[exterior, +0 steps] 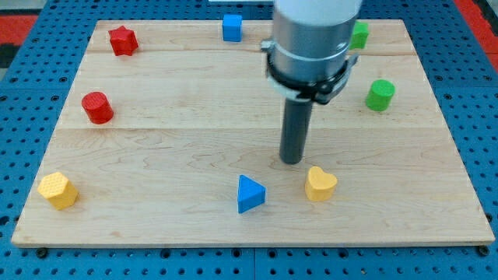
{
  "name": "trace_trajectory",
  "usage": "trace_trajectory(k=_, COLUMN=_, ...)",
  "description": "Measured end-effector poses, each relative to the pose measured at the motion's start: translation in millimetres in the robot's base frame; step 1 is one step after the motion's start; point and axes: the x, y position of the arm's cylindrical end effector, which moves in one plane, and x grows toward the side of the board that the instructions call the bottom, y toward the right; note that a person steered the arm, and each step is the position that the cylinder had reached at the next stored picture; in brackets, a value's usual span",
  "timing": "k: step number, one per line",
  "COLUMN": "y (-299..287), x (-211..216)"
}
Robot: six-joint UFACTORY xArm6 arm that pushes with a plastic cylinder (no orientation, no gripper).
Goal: Move the yellow heart towards the bottom right of the board
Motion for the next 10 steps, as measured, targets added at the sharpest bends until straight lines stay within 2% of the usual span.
trace_trajectory(k=1, y=7.9, x=18.2)
trace_trajectory(k=3, y=77.7, x=28.0)
trace_trajectory(k=4, y=75.4, x=31.5)
trace_trajectory(k=5, y=33.1, x=18.8)
trace_trajectory(k=6, y=19.0, x=42.6)
trace_trajectory(k=7, y=52.2, x=61.9)
trace_trajectory(k=10, y=125.3, x=60.8)
